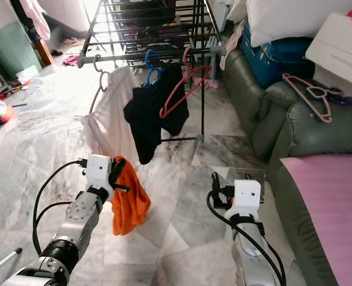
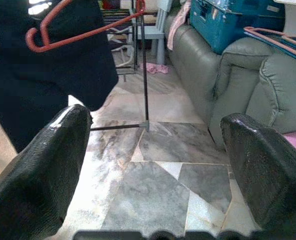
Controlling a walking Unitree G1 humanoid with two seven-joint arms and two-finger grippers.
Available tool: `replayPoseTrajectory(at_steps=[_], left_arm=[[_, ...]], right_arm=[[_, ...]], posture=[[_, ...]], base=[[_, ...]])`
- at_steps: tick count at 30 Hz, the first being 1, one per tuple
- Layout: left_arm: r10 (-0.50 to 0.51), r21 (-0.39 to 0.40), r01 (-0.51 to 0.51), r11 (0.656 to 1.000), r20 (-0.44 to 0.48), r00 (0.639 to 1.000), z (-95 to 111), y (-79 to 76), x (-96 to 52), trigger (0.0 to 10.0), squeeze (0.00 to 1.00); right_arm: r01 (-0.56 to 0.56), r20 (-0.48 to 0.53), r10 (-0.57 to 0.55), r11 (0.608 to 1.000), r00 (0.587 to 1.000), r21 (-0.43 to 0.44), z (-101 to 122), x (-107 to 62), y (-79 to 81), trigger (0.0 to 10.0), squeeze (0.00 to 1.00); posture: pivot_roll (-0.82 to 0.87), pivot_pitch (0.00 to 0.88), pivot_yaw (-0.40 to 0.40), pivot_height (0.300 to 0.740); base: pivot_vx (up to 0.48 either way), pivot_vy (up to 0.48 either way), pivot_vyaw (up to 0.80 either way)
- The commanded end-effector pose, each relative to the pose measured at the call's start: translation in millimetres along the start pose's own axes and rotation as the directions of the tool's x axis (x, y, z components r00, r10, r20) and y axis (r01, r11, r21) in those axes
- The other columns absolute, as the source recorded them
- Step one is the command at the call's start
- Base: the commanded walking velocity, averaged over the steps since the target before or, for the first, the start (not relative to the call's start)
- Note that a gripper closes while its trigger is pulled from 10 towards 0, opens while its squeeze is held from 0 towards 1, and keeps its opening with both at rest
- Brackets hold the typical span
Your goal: Hang hanger
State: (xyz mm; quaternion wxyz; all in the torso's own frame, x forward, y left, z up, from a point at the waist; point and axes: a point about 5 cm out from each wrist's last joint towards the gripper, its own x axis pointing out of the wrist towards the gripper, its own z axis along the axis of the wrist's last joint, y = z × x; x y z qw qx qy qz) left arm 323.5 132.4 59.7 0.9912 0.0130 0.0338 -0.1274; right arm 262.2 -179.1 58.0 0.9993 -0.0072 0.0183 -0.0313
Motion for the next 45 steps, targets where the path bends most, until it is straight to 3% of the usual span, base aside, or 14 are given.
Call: replayPoseTrajectory(at_steps=[1,12,26,45], left_arm=[[0.000,0.007,-0.001,1.000,0.039,0.999,10,5.0,2.7,10.0,0.00],[0.015,-0.009,-0.014,1.000,0.047,0.999,13,6.9,4.1,10.0,0.00],[0.054,-0.016,-0.053,0.998,0.034,0.998,6,12.8,-4.2,10.0,0.00],[0.023,0.001,-0.023,1.000,0.025,0.999,6,11.0,-6.7,10.0,0.00]], right_arm=[[-0.019,0.024,0.020,1.000,1.000,-0.003,6,2.4,5.2,10.0,0.00],[-0.056,0.051,0.059,0.997,0.997,-0.054,13,2.7,8.4,10.0,0.00],[-0.093,0.034,0.095,0.994,0.995,-0.065,11,2.1,13.4,10.0,0.00],[-0.084,0.025,0.086,0.994,0.996,-0.064,11,-0.6,14.6,10.0,0.00]], posture=[[-0.14,0.107,0.074,0.740],[-0.16,0.129,0.073,0.740],[-0.13,0.152,0.044,0.740],[-0.13,0.181,0.049,0.740]], base=[[0.382,0.000,0.00],[0.381,0.000,0.00],[0.347,0.263,0.00],[0.027,0.429,0.00]])
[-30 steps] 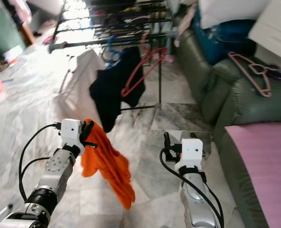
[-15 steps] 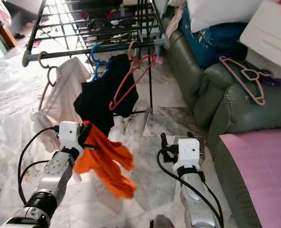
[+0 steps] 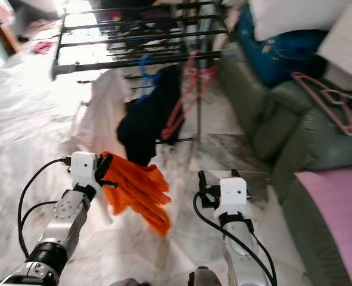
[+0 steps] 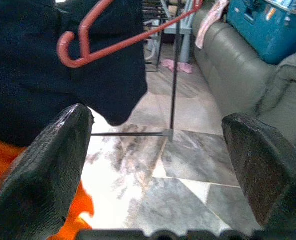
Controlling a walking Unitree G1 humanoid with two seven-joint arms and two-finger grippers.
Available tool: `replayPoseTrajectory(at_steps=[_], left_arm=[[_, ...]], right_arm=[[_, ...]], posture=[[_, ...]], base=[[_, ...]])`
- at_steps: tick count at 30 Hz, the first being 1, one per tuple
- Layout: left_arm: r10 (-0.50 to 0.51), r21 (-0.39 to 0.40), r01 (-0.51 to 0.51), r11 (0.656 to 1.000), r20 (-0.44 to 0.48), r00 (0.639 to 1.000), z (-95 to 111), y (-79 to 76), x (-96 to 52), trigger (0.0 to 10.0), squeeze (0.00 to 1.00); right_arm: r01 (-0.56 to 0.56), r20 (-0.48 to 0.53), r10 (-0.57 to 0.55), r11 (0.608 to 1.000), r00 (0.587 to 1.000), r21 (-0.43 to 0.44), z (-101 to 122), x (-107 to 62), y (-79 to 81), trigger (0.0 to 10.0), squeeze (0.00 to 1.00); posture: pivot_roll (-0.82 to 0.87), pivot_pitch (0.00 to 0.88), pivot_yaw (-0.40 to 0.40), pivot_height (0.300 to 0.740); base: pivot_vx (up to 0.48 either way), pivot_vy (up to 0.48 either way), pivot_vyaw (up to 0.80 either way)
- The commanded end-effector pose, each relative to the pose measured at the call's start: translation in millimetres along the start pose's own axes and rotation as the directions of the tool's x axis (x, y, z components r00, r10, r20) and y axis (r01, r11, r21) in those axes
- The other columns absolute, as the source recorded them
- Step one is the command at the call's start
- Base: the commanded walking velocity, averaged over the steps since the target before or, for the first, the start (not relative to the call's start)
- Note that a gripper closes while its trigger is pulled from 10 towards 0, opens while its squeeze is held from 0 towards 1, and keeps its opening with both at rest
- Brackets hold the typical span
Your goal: Hang hanger
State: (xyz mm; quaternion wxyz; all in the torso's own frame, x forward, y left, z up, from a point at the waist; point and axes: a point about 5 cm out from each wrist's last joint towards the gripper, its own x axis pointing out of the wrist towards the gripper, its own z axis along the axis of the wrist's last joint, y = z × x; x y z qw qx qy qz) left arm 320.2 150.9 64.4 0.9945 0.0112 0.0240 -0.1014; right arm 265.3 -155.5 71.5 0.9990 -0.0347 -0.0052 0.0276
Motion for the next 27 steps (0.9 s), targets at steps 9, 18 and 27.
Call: replayPoseTrajectory(at_steps=[9,18,27], left_arm=[[-0.032,-0.001,0.032,0.999,0.003,0.999,2,-8.0,0.5,10.0,0.00],[-0.102,-0.040,0.103,0.994,0.017,0.995,0,-16.6,-4.6,10.0,0.00],[-0.149,-0.068,0.151,0.986,0.037,0.988,4,-20.9,-6.1,10.0,0.00]], right_arm=[[0.044,-0.024,-0.044,0.999,0.999,-0.005,-3,-2.8,-10.0,10.0,0.00],[0.071,-0.032,-0.071,0.997,0.997,0.007,-3,-3.3,-10.7,10.0,0.00],[0.071,-0.033,-0.071,0.997,0.997,0.004,-3,-3.6,-11.4,10.0,0.00]], posture=[[-0.13,0.179,0.048,0.740],[-0.13,0.191,0.048,0.740],[-0.12,0.200,0.049,0.740]], base=[[0.199,0.317,0.00],[0.000,0.000,0.00],[0.116,0.000,-0.35]])
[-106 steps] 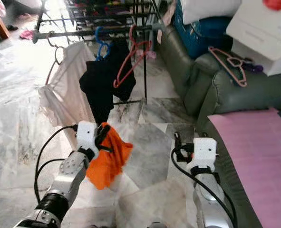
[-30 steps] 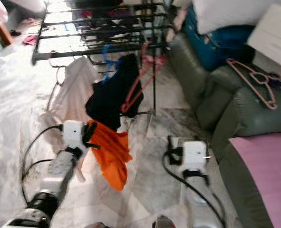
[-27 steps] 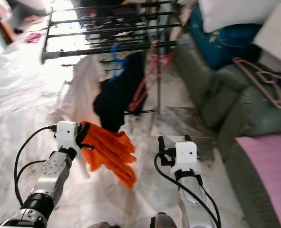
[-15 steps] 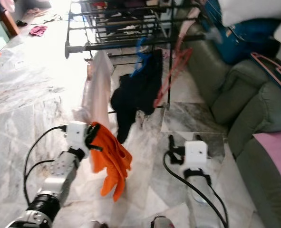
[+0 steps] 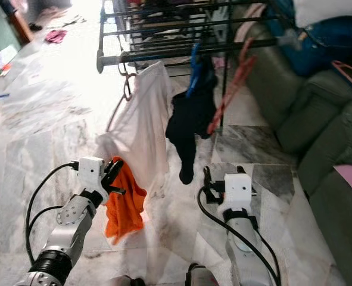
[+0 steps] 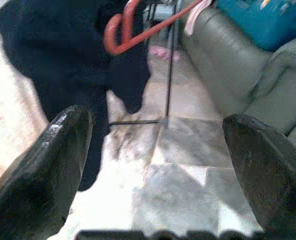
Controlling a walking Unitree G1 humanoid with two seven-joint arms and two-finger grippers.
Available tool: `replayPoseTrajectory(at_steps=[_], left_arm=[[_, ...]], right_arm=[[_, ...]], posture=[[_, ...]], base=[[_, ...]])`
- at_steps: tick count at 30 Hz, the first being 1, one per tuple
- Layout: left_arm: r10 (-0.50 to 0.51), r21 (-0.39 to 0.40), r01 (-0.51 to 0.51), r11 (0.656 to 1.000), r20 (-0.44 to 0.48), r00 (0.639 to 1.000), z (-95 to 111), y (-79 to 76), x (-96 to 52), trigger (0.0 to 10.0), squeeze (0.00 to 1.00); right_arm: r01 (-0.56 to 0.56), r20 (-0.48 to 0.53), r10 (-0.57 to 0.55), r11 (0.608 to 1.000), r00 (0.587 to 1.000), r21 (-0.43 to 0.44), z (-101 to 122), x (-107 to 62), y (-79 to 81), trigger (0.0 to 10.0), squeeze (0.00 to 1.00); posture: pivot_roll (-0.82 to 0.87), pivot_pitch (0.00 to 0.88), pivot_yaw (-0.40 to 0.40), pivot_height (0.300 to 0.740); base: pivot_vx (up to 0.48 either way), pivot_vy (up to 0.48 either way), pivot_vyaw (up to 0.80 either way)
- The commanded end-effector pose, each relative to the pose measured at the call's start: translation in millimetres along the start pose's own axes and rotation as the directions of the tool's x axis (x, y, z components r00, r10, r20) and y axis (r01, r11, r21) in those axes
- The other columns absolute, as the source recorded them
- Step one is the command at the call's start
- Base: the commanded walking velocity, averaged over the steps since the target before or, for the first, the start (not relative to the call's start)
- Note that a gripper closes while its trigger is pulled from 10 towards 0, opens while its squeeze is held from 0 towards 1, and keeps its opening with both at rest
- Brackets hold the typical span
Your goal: Hang hanger
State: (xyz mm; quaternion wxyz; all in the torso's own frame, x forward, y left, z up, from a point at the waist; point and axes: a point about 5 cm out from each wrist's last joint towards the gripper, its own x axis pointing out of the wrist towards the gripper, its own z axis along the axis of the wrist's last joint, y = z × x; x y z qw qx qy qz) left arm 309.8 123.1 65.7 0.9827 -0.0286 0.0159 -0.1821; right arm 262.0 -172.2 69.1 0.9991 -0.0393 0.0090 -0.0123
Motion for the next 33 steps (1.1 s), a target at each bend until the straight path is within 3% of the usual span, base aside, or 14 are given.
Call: replayPoseTrajectory(at_steps=[1,24,33], left_arm=[[0.013,0.003,-0.013,1.000,0.007,1.000,3.0,7.6,-2.8,10.0,0.00],[-0.002,-0.008,0.002,1.000,0.003,1.000,4.5,4.9,-2.8,10.0,0.00],[-0.006,-0.013,0.005,1.000,-0.009,1.000,0.7,1.8,-5.6,10.0,0.00]], right_arm=[[-0.008,-0.001,0.008,1.000,1.000,0.015,0.7,0.3,5.1,10.0,0.00],[0.000,-0.001,0.000,1.000,1.000,0.000,1.2,1.9,3.3,10.0,0.00],[0.008,0.005,-0.008,1.000,1.000,-0.007,4.4,2.4,0.7,10.0,0.00]], posture=[[-0.12,0.202,0.050,0.740],[-0.12,0.200,0.048,0.740],[-0.12,0.208,0.045,0.740]], base=[[0.285,0.000,0.00],[0.342,0.000,0.00],[0.000,0.000,0.00]])
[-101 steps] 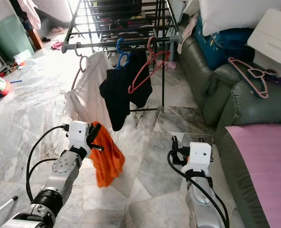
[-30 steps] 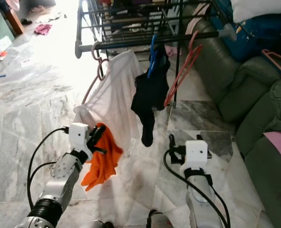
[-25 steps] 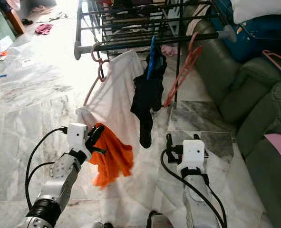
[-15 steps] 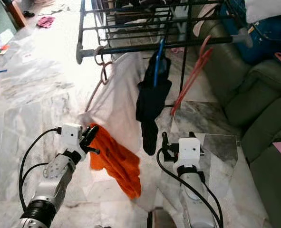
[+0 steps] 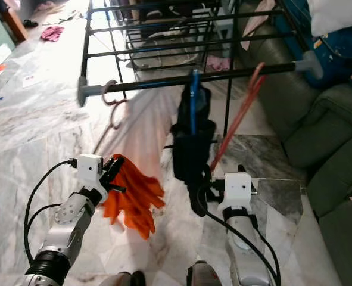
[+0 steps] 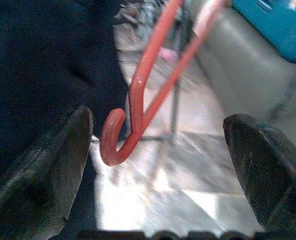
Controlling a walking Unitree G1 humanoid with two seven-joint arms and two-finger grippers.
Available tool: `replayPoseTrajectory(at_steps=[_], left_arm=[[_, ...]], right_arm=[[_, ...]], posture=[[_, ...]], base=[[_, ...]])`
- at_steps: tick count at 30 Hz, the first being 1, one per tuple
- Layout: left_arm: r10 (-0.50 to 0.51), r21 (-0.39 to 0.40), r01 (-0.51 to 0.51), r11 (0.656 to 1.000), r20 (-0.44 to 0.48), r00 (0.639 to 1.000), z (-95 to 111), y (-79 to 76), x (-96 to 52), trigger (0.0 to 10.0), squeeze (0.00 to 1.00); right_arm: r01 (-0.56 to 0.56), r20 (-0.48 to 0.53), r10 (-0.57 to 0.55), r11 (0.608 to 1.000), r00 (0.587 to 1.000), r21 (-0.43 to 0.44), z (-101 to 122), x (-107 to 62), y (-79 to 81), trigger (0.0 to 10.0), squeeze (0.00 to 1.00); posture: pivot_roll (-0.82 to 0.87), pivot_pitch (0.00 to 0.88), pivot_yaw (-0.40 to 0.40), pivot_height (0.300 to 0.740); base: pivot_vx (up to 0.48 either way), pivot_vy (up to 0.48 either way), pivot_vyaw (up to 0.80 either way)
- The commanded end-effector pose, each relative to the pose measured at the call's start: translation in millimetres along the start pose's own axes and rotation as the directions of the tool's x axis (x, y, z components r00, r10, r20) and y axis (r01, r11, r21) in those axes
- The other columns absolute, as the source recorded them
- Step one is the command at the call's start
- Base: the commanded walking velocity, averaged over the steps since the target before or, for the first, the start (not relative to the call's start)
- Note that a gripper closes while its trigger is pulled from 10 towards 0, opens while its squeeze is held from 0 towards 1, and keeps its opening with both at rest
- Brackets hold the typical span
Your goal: Hang hanger
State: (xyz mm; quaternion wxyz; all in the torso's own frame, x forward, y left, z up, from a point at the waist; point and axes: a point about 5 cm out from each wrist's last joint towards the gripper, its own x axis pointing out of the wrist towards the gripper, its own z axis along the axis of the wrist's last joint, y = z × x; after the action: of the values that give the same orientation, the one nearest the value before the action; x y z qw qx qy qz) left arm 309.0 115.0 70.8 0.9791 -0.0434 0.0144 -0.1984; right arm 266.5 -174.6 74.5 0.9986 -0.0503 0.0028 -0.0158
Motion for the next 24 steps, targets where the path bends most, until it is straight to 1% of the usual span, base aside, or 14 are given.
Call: replayPoseTrajectory(at_steps=[1,3,4,9,10,12,16,17,19,21,22,23,24], left_arm=[[0.022,0.016,-0.021,1.000,-0.016,1.000,-4,8.8,-8.4,10.0,0.00],[0.012,0.015,-0.011,1.000,-0.018,1.000,-4,7.7,-9.0,10.0,0.00],[0.009,0.014,-0.009,1.000,-0.018,1.000,-4,7.3,-9.7,10.0,0.00],[0.003,0.011,-0.003,1.000,-0.027,1.000,-6,6.8,-12.8,10.0,0.00],[-0.001,0.011,0.002,1.000,-0.033,0.999,-8,6.3,-14.2,10.0,0.00],[-0.004,0.011,0.005,1.000,-0.037,0.999,-8,6.2,-14.8,10.0,0.00],[-0.004,0.013,0.005,1.000,-0.043,0.999,-8,6.9,-15.8,10.0,0.00],[-0.003,0.016,0.004,1.000,-0.046,0.999,-8,7.8,-15.9,10.0,0.00],[-0.003,0.017,0.004,1.000,-0.048,0.999,-8,8.2,-16.1,10.0,0.00],[-0.002,0.020,0.004,1.000,-0.050,0.999,-8,8.8,-15.7,10.0,0.00],[-0.002,0.022,0.003,1.000,-0.052,0.999,-7,9.3,-15.7,10.0,0.00],[-0.002,0.023,0.003,1.000,-0.053,0.999,-7,9.4,-15.5,10.0,0.00],[-0.001,0.023,0.002,1.000,-0.055,0.998,-8,9.6,-15.3,10.0,0.00]], right_arm=[[0.008,-0.005,-0.008,1.000,1.000,0.019,1,-1.3,2.6,10.0,0.00],[0.028,-0.001,-0.028,0.999,1.000,0.020,6,1.3,1.2,10.0,0.00],[0.028,0.004,-0.028,0.999,1.000,0.033,10,2.9,1.4,10.0,0.00],[0.034,0.011,-0.035,0.998,0.999,0.053,19,8.1,1.5,10.0,0.00],[0.029,0.021,-0.030,0.998,0.999,0.057,25,11.2,1.6,10.0,0.00],[0.034,0.022,-0.035,0.998,0.999,0.053,29,14.0,0.6,10.0,0.00],[0.053,0.023,-0.053,0.999,0.998,0.006,36,19.4,-5.0,10.0,0.00],[0.064,0.031,-0.063,0.998,0.998,-0.026,41,23.5,-9.6,10.0,0.00],[0.067,0.042,-0.065,0.997,0.997,-0.038,45,25.5,-11.6,10.0,0.00],[0.072,0.078,-0.063,0.992,0.995,-0.107,53,29.8,-15.9,10.0,0.00],[0.091,0.106,-0.073,0.979,0.992,-0.184,59,32.0,-19.7,10.0,0.00],[0.090,0.112,-0.070,0.978,0.991,-0.186,61,32.7,-21.0,10.0,0.00],[0.067,0.108,-0.055,0.991,0.993,-0.112,63,33.6,-22.4,10.0,0.00]], posture=[[-0.12,0.216,0.044,0.740],[-0.12,0.216,0.044,0.740],[-0.12,0.228,0.043,0.740],[-0.12,0.234,0.043,0.740],[-0.11,0.237,0.041,0.740],[-0.11,0.238,0.040,0.740],[-0.11,0.237,0.042,0.740],[-0.10,0.236,0.044,0.740],[-0.10,0.236,0.044,0.740],[-0.10,0.232,0.046,0.740],[-0.10,0.232,0.047,0.740],[-0.10,0.232,0.047,0.740],[-0.11,0.232,0.047,0.740]], base=[[0.000,0.000,0.00],[0.000,0.000,0.00],[0.000,0.000,0.00],[0.000,0.000,0.00],[0.000,0.000,0.00],[0.000,0.000,0.00],[0.000,0.000,0.00],[0.000,0.000,0.00],[0.000,0.000,0.00],[0.000,0.000,0.00],[0.000,0.000,0.00],[0.000,0.000,0.00],[0.000,0.000,0.00]])
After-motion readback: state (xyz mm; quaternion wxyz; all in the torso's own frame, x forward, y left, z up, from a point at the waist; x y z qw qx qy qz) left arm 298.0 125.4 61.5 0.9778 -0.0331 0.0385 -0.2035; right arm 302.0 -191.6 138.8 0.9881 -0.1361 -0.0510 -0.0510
